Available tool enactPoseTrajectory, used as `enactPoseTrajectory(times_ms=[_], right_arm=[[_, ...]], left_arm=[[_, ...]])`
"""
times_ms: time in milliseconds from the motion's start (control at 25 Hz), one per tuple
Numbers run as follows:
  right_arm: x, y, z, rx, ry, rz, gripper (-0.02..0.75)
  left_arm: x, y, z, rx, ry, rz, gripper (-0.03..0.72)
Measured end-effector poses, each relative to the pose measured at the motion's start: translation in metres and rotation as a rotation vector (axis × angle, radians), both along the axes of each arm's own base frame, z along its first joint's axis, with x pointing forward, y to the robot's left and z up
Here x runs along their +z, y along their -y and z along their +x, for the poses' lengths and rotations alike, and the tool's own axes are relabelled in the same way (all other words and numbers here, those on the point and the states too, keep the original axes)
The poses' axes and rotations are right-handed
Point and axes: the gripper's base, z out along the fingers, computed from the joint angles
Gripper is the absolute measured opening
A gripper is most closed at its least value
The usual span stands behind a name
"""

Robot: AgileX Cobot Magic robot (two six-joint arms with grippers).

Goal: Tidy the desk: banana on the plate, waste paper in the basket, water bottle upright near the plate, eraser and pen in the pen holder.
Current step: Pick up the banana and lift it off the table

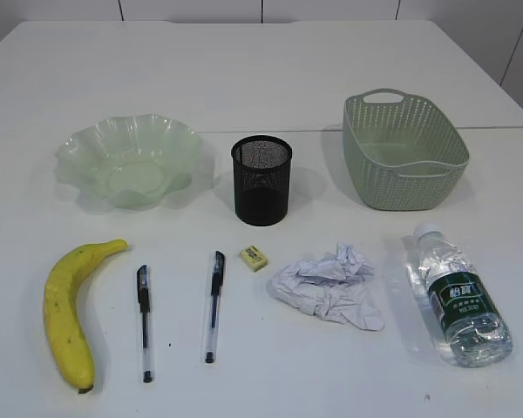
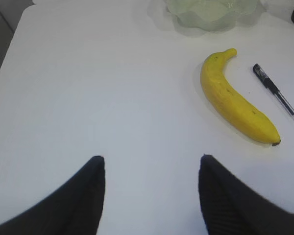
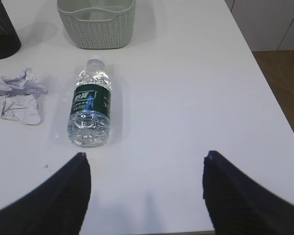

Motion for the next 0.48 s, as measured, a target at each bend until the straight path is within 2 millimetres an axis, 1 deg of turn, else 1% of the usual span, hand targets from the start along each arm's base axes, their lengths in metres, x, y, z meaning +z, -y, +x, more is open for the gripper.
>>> enactPoseTrajectory(times_ms=[480], right_arm=[[0.0000, 0.0000, 0.0000, 0.000, 0.000, 0.000, 0.532]], left_arm=[[0.0000, 0.0000, 0.0000, 0.000, 0.000, 0.000, 0.424]])
